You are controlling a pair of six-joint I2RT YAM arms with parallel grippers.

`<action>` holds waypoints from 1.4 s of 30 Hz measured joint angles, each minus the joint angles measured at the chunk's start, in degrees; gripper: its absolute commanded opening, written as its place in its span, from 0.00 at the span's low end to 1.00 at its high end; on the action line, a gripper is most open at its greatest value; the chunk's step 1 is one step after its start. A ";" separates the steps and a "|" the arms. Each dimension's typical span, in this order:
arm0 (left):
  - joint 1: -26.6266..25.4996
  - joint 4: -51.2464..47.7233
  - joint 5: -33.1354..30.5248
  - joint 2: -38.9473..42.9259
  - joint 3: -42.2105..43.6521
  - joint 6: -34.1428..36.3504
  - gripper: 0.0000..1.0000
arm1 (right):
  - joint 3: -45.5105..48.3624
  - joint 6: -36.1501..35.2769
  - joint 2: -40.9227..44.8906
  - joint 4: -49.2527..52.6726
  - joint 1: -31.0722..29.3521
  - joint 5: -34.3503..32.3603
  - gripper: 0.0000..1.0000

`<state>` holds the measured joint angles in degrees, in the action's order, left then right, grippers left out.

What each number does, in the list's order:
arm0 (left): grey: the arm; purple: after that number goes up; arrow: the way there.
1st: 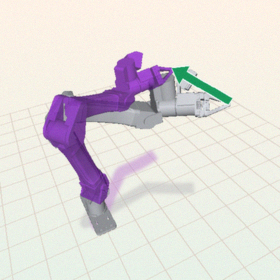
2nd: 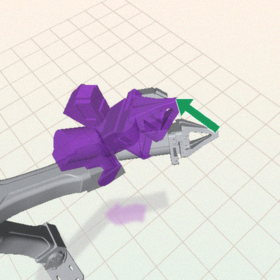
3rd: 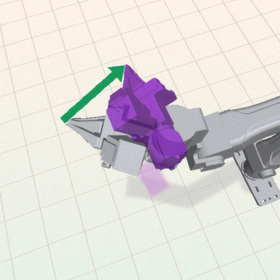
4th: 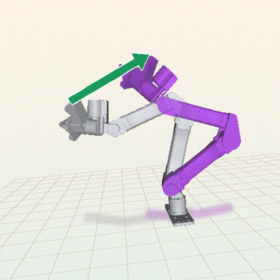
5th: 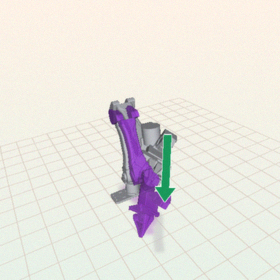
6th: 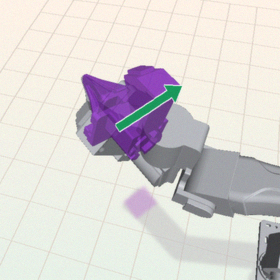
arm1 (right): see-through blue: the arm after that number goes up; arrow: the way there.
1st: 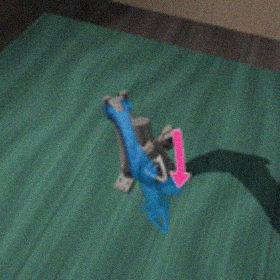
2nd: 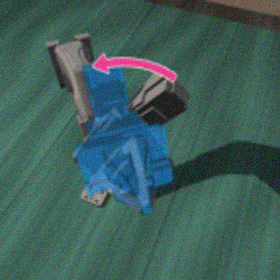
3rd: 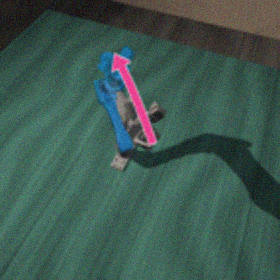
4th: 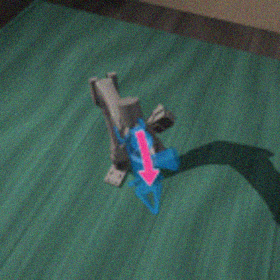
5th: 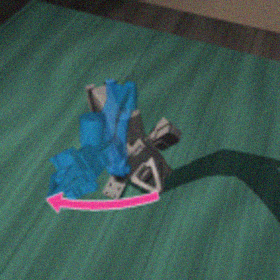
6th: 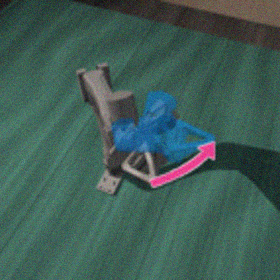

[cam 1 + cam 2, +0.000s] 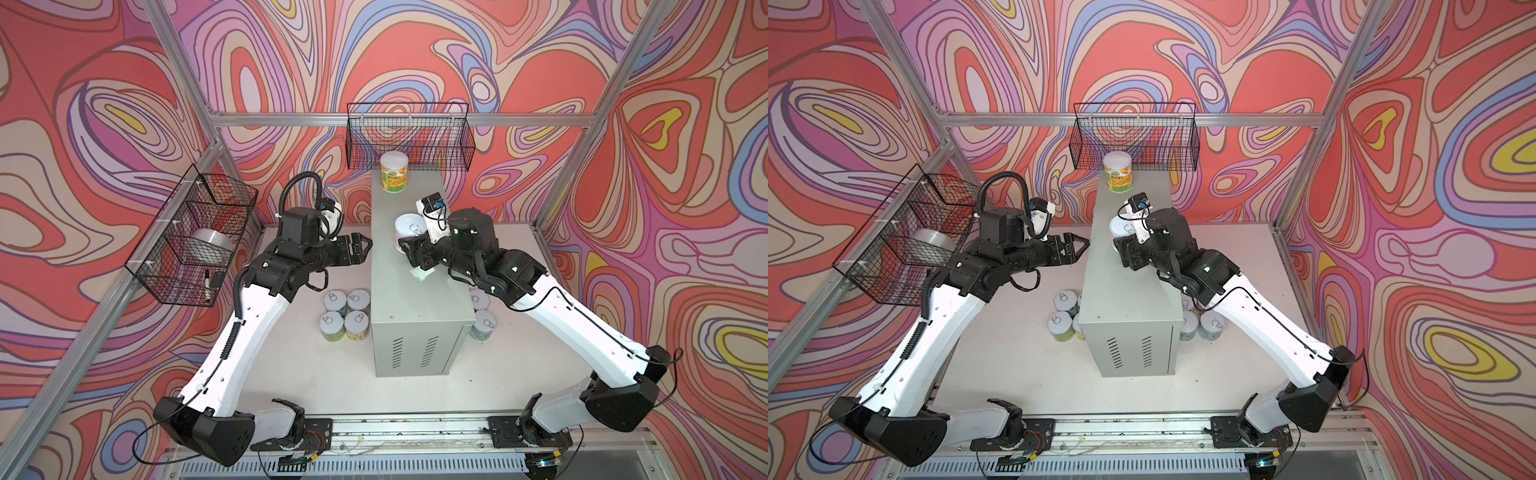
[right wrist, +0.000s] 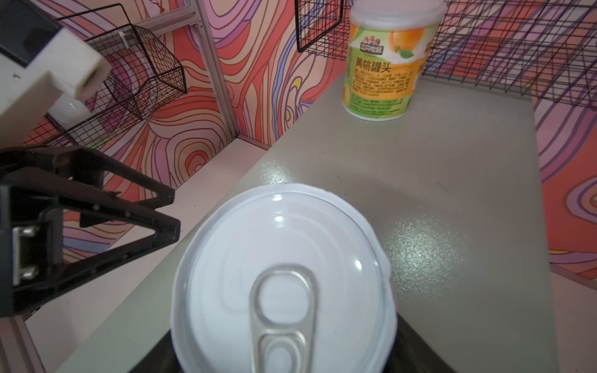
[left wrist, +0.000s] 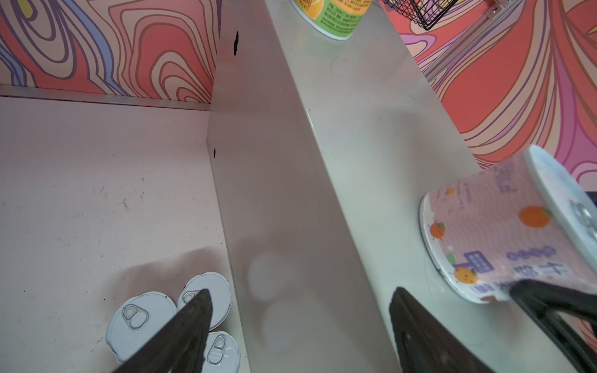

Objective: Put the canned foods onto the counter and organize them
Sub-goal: 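Carry the pink can with the right gripper toward the yellow can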

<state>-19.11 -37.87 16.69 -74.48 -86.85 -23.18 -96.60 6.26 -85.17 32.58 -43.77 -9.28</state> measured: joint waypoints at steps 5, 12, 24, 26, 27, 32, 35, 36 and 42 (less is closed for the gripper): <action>0.00 0.00 -0.24 -0.02 0.24 0.04 0.86 | -0.68 0.22 -1.73 -1.88 2.45 -2.49 0.72; 0.00 0.55 -0.68 -0.02 0.87 0.24 0.86 | -2.62 1.14 -4.50 -4.07 9.49 -1.88 0.70; 0.11 2.38 -1.86 0.22 3.10 0.46 0.85 | -11.82 1.07 -14.53 -7.17 12.68 -0.79 0.69; 0.11 2.23 -1.97 0.22 3.82 0.52 0.86 | -13.62 0.94 -16.26 -7.32 13.18 -1.11 0.69; 0.11 2.03 -2.01 0.22 3.98 0.59 0.85 | -14.43 0.79 -17.09 -7.52 13.38 -1.38 0.69; 0.11 1.99 -2.21 0.22 4.07 0.66 0.86 | -18.25 0.00 -21.00 -8.79 13.81 -2.43 0.69; 0.22 2.05 -2.21 0.22 4.28 0.66 0.85 | -20.04 -0.28 -22.71 -9.07 13.86 -3.82 0.69; 0.31 2.10 -2.21 0.22 4.39 0.66 0.85 | -20.61 -0.33 -23.19 -9.03 13.84 -4.26 0.69; 0.59 2.32 -2.14 0.22 5.42 0.63 0.85 | -22.99 -0.66 -25.22 -8.87 14.19 -6.54 0.70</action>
<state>-18.52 -35.55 14.55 -74.26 -81.43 -22.55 -119.59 5.61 -110.39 23.70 -29.58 -15.81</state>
